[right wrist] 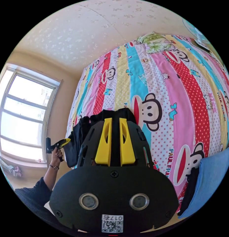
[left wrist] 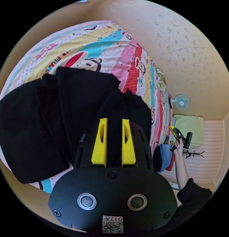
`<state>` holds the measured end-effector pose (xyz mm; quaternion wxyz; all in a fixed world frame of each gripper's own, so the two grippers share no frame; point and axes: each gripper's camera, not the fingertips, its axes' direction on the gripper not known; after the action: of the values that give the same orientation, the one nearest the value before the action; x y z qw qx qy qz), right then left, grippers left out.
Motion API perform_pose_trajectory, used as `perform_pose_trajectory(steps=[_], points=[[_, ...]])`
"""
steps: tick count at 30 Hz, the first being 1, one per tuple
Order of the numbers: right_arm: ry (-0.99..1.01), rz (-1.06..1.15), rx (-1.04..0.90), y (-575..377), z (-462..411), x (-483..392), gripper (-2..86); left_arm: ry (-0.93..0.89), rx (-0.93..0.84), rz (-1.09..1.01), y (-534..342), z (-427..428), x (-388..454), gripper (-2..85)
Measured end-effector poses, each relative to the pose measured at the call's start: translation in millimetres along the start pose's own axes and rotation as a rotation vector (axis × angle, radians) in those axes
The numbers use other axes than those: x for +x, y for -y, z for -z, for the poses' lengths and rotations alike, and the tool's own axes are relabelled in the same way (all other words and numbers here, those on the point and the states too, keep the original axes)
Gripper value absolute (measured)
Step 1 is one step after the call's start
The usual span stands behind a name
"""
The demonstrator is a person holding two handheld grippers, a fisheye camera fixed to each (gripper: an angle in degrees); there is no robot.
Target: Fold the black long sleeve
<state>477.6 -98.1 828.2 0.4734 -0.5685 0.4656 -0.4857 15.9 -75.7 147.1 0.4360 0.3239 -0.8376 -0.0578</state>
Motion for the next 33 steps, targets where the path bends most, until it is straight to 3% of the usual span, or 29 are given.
perform_pose_trajectory(steps=[2, 4, 7, 10, 12, 14, 16, 19, 22, 25, 27, 29, 33], points=[[-0.05, 0.067, -0.131, -54, -42, 21, 4.7, 0.119, -0.021, 0.018, -40, -4, -24, 9.4], [-0.15, 0.072, -0.209, -98, -58, 42, 5.6, 0.126, 0.044, 0.0, -82, 15, -43, 6.1], [-0.348, 0.032, -0.196, -158, -41, 79, 8.7, 0.164, 0.112, 0.082, -126, 60, -67, 13.3], [-0.444, -0.028, -0.3, -194, -36, 119, 12.5, 0.256, -0.003, 0.076, -135, 66, -75, 16.4], [-0.447, -0.089, -0.41, -207, -44, 147, 12.7, 0.325, -0.217, 0.053, -127, 37, -83, 12.7], [-0.332, -0.184, -0.438, -194, -27, 176, 8.3, 0.4, -0.229, -0.009, -115, 46, -72, 6.5], [-0.285, -0.225, -0.393, -167, 6, 193, 5.1, 0.407, -0.263, -0.028, -99, 68, -65, 3.5], [-0.432, -0.164, -0.297, -117, 76, 209, 4.2, 0.347, -0.2, 0.014, -73, 149, -65, 3.0], [-0.683, -0.166, -0.191, -79, 144, 230, 4.2, 0.489, -0.024, 0.068, -58, 252, -82, 4.0], [-0.781, -0.129, -0.059, -64, 192, 226, 6.4, 0.619, 0.114, 0.303, -64, 321, -138, 7.3], [-0.768, -0.099, -0.002, -70, 200, 215, 8.5, 0.522, 0.181, 0.467, -81, 351, -179, 12.8], [-0.624, -0.023, -0.031, -88, 183, 204, 9.8, 0.369, 0.196, 0.498, -93, 347, -193, 14.0], [-0.465, 0.029, -0.248, -133, 115, 215, 11.7, 0.087, -0.001, 0.282, -88, 255, -168, 13.9]])
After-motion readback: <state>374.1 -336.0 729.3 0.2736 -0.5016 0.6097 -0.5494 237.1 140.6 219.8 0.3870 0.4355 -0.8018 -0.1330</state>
